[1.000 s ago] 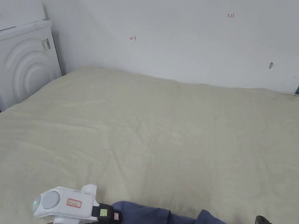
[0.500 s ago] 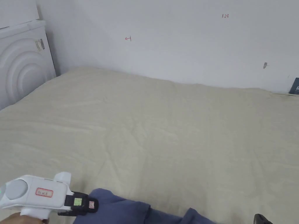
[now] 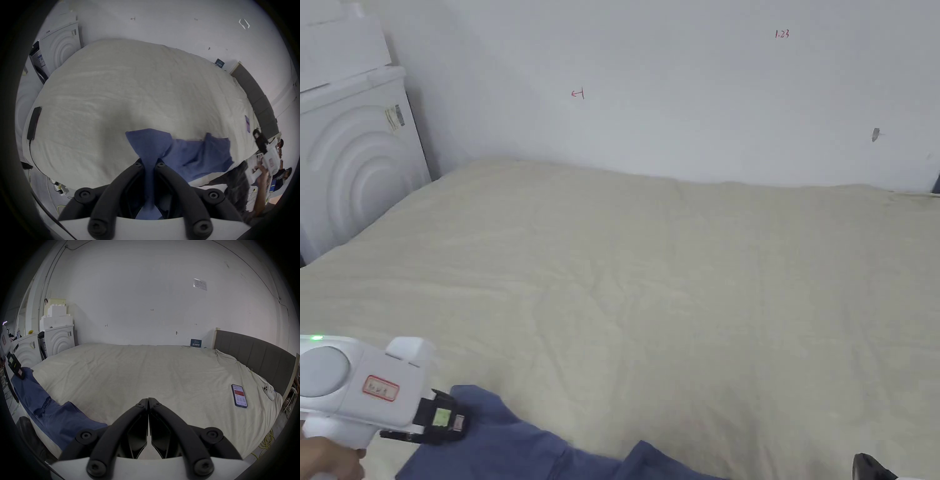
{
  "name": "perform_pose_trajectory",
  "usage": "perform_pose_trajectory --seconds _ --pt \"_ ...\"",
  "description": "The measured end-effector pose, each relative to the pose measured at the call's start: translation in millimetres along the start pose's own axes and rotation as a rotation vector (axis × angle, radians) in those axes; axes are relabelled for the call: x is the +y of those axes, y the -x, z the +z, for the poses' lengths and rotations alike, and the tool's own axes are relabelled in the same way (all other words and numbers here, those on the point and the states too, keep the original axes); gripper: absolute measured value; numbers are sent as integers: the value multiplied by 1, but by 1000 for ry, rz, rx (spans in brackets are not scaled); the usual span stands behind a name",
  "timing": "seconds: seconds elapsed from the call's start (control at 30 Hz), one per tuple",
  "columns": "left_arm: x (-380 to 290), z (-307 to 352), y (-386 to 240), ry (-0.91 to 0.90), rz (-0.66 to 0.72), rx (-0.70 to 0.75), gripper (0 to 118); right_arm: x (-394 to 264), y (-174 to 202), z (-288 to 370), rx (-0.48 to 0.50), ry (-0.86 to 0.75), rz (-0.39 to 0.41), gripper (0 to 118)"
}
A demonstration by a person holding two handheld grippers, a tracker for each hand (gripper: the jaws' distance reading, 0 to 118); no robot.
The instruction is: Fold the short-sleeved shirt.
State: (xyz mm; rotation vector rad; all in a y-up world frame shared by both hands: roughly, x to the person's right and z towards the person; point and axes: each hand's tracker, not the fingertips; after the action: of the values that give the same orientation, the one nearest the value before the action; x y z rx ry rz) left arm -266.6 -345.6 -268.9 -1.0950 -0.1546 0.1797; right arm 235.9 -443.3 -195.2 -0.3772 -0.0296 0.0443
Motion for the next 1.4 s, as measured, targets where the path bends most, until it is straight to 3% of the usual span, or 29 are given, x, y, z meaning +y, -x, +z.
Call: perform_pose_trajectory --seconds 0.23,0.3,0.6,0.7,0.87,0.97,1.2,1.33,1.4 --pt "3 -2 -92 16 -50 -98 5 -4 -5 2 0 -1 -21 1" --pt "9 -16 -112 37 -105 -115 5 -4 -8 4 -6 -4 -30 1" --pt "-7 -87 -208 138 -117 -220 5 -9 -24 12 -37 -3 -46 1" --pt "-15 -115 -230 168 -135 -190 5 -11 -29 14 -48 2 -48 1" --pt "-20 -146 -236 172 -76 -165 5 -14 -33 16 -64 10 -54 1" --pt "-20 -151 -231 162 -23 -174 14 -15 -33 17 -66 14 -53 1" --pt "-14 -115 -198 98 76 -376 55 -15 -32 16 -68 20 -51 1" --pt "-12 -99 -168 33 105 -480 55 -14 -31 15 -63 21 -60 1" --pt "-15 -105 -156 28 100 -493 48 -12 -30 14 -58 23 -61 1"
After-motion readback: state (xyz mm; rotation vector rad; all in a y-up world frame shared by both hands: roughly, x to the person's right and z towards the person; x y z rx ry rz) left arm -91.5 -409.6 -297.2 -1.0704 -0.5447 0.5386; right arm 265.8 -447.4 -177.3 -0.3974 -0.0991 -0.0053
